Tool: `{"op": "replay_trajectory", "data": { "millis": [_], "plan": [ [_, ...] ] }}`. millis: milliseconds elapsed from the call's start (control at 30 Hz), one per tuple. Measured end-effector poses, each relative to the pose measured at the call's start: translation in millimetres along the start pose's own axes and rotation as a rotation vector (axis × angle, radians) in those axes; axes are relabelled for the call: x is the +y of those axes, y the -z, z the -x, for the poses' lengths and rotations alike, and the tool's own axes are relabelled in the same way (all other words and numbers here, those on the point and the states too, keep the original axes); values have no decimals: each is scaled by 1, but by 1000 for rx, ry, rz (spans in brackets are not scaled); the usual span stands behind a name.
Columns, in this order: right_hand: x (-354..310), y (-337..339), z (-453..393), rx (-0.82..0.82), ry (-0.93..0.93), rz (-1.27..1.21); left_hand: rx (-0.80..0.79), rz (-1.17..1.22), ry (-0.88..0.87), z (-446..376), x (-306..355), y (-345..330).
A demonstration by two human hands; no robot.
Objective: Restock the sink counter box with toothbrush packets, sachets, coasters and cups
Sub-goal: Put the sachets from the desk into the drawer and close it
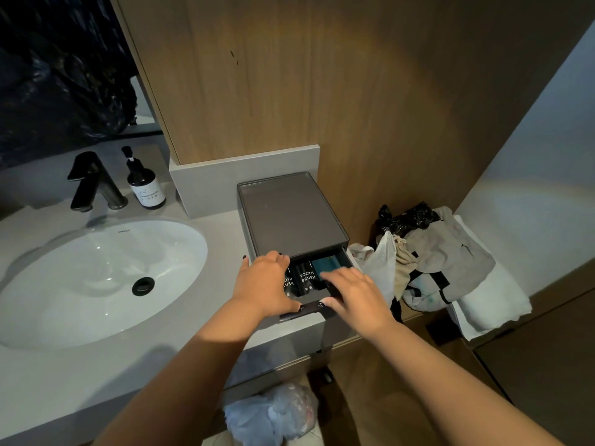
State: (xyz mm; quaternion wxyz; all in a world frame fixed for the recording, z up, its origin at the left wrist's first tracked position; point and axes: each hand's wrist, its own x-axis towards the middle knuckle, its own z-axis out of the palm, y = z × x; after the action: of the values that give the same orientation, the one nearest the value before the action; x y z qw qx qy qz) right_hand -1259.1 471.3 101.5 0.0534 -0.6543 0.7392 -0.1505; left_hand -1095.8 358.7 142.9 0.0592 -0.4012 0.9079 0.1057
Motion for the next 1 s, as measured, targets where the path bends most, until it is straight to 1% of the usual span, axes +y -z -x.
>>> {"op": "replay_trajectory", "data": {
  "millis": [100,167,233,300,367,433,533,600,667,733,833,1000],
  "plan": [
    [1,6,-7,4,-19,8,10,-47,14,-5,3,6],
    [3,12,-11,-62,22,54,22,-86,17,-8,5,11],
    [6,18,-20,-167,64,97,30,-137,6,-13,7,15],
    [10,25,-33,-259,108,155,-11,-165,8,-17,8,16],
    [11,31,-49,-342,123,208,-122,-167,35,-22,4,14],
    [11,35,-63,-422,116,250,-204,-131,20,-25,-4,11],
    [11,36,-79,-526,122,312,-212,-143,-25,-25,-10,8],
    [11,37,-83,-560,127,323,-204,-182,-44,-24,-8,7],
    [12,39,-82,-568,131,323,-193,-213,-64,-23,-8,7],
    [11,40,-82,-543,138,336,-168,-225,-72,-23,-8,6],
    [9,37,-83,-459,135,345,-116,-246,-42,-24,-6,-1],
    [8,23,-81,-319,122,388,-92,-302,25,-35,-1,-13]
  ]
}}
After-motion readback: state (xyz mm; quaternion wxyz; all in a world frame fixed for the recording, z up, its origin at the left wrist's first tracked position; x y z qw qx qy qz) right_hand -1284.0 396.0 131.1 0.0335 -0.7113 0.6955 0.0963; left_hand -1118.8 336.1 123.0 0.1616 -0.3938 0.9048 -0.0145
